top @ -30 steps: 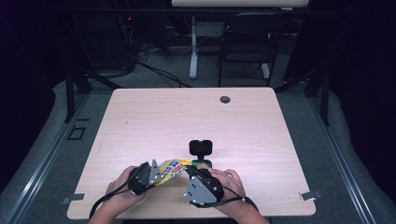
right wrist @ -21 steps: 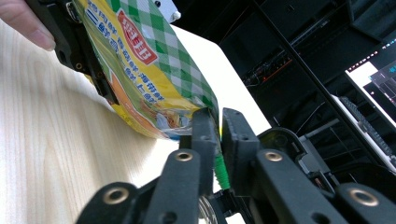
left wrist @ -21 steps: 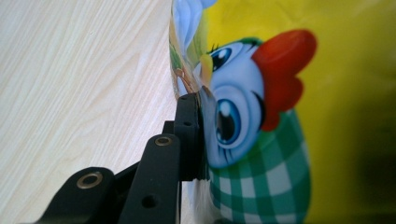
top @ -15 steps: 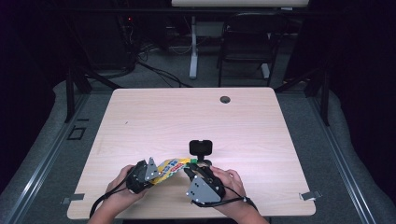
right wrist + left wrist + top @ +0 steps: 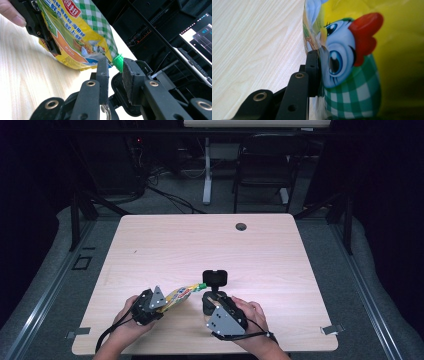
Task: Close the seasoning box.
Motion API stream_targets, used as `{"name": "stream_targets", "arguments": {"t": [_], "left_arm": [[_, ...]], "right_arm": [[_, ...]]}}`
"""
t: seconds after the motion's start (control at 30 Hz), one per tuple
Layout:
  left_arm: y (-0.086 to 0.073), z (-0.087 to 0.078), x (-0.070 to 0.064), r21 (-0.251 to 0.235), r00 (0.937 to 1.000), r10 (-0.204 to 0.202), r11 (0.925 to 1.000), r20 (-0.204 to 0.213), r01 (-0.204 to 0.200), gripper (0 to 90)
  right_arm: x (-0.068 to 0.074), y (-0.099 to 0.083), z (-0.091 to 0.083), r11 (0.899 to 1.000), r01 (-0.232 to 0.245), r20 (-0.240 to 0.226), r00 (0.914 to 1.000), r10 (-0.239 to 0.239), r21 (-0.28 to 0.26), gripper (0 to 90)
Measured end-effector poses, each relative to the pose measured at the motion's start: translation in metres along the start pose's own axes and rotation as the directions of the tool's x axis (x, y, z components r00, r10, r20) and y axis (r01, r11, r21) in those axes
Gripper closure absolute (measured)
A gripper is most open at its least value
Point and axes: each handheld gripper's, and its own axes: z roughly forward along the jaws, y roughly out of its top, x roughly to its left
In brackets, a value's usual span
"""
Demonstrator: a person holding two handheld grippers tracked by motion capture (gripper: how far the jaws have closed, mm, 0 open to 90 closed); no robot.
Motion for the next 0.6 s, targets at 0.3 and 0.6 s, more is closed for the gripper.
{"name": "stream_targets", "arguments": {"t": [0.3, 0.6], "left_arm": [[-0.0036, 0.0004, 0.0049, -0.024, 0.9989, -0.042, 0.9988, 0.02, 0.042, 75.2], [-0.0059, 0.0009, 0.0093, -0.03, 0.9971, -0.072, 0.9969, 0.023, 0.073, 75.2]], "right_arm": [[-0.0019, -0.002, -0.0016, 1.0, -0.01, 0.006, 0.9999, 0.01, 0.007, 75.4], [-0.0011, -0.0047, -0.0015, 1.0, -0.015, 0.001, 0.9999, 0.015, 0.017, 75.4]]}}
